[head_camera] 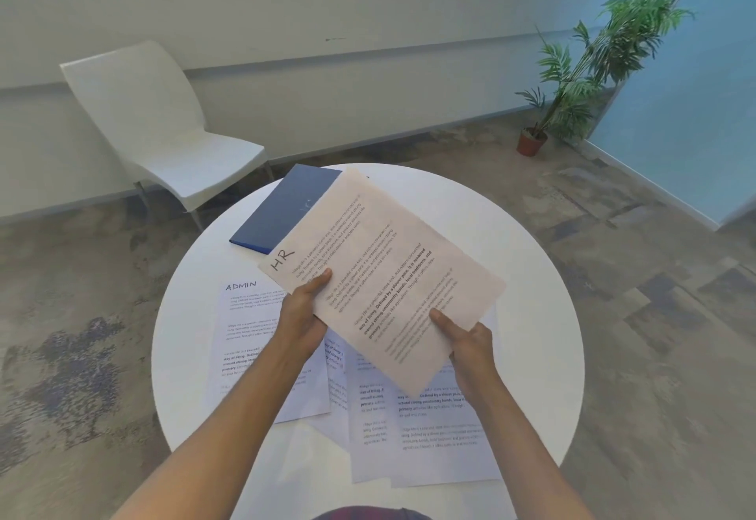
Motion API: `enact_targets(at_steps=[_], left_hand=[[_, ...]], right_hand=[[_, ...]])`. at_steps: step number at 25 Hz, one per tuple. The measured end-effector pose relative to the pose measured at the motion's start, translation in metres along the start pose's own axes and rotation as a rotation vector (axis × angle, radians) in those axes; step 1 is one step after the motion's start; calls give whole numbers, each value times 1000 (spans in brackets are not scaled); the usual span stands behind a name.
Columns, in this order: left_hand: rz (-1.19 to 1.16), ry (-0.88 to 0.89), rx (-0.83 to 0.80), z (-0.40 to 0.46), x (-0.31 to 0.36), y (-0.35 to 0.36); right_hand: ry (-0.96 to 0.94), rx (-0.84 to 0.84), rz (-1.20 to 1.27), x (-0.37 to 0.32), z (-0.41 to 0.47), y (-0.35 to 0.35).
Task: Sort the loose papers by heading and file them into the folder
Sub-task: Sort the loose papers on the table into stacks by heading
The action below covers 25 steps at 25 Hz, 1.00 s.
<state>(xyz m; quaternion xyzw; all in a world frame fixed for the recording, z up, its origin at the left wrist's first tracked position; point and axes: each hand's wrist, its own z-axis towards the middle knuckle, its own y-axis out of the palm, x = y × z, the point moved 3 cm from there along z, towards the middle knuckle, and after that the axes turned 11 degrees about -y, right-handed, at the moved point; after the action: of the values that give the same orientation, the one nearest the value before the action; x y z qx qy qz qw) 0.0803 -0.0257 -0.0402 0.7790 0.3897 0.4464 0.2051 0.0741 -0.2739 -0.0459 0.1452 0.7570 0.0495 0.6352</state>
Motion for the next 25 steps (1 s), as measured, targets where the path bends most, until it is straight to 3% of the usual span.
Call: enact_targets(at_steps=[3,5,10,15,21,25], left_hand=[[134,58,122,-2,21,-1],[380,71,166,-5,39,-1],[899,1,120,-3,47,-8],[803,4,85,-2,16,-25],[743,11,249,-5,-31,-69],[746,34,256,-11,-37,-67]], right_hand=[[-90,49,-122,-12,7,-16],[-144,44,-172,-20,11,-27],[-236,14,-207,-28,9,-33],[-210,28,-221,-6,-2,-27],[-71,38,-269,36,-23,-31],[-47,41,-292,43,-27,-34]])
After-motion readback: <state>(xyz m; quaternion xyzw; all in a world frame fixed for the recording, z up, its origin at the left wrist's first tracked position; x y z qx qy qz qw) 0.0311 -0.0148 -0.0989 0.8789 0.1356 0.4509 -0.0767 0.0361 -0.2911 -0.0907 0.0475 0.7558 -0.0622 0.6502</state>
